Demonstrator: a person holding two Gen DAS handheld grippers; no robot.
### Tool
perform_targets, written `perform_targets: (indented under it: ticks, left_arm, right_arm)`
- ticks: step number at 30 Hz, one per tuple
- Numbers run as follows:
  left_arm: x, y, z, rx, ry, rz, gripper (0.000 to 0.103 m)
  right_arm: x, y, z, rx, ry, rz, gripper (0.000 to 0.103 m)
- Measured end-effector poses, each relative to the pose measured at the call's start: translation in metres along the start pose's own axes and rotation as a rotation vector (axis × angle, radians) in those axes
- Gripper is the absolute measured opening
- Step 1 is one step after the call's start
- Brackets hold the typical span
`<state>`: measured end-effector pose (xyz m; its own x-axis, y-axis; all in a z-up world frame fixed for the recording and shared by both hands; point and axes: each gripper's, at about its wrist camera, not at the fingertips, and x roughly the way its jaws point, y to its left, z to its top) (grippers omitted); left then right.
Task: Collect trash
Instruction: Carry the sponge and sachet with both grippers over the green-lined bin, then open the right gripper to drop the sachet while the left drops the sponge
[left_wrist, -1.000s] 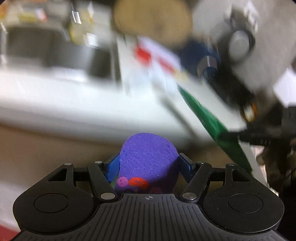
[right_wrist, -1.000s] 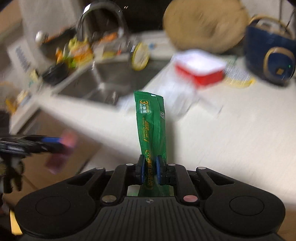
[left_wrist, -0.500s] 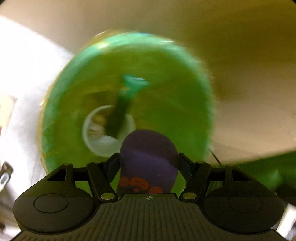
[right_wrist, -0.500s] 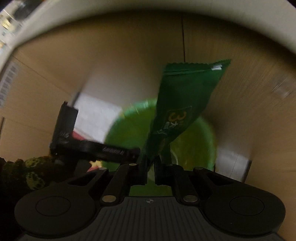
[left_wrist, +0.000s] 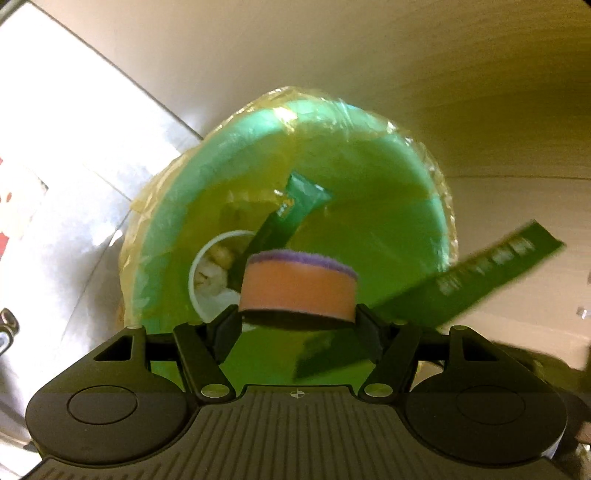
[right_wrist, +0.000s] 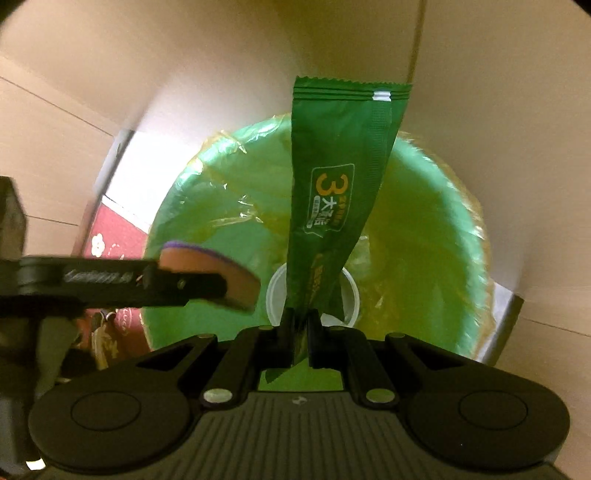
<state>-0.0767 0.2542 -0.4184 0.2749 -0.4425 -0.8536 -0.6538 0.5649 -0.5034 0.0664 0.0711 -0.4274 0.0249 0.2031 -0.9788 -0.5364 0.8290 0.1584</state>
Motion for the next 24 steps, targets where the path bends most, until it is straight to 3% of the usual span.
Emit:
perform_targets:
  ticks: [10,14,17,20,24]
  left_arm:
    - [0.001,-0.005,-0.013,0.018,0.014,-0.034,0.071]
    - [0.011,-0.014,-0.025,0.159,0.029,0.018,0.071]
    - [0.019,-0.021,-0.037,0.269,0.044,0.009,0.071]
    - [0.025,-0.018,-0.043,0.260,0.061,-0.010,0.071]
    - [0.033,-0.018,-0.045,0.265,0.054,0.058,0.071]
  right_arm:
    - [0.017,0.012,0.019,-0.092,-0.010,-0.033,0.006]
    - [0.023,0.006,0.021,-0.087,-0.018,-0.036,0.007]
    - [0.035,-0.003,0.022,-0.047,0.019,-0.017,0.014]
    - [0.034,-0.008,0.021,-0.030,0.019,-0.045,0.022]
    - [0.016,-0.012,0.016,-0.015,-0.005,-0.039,0.024]
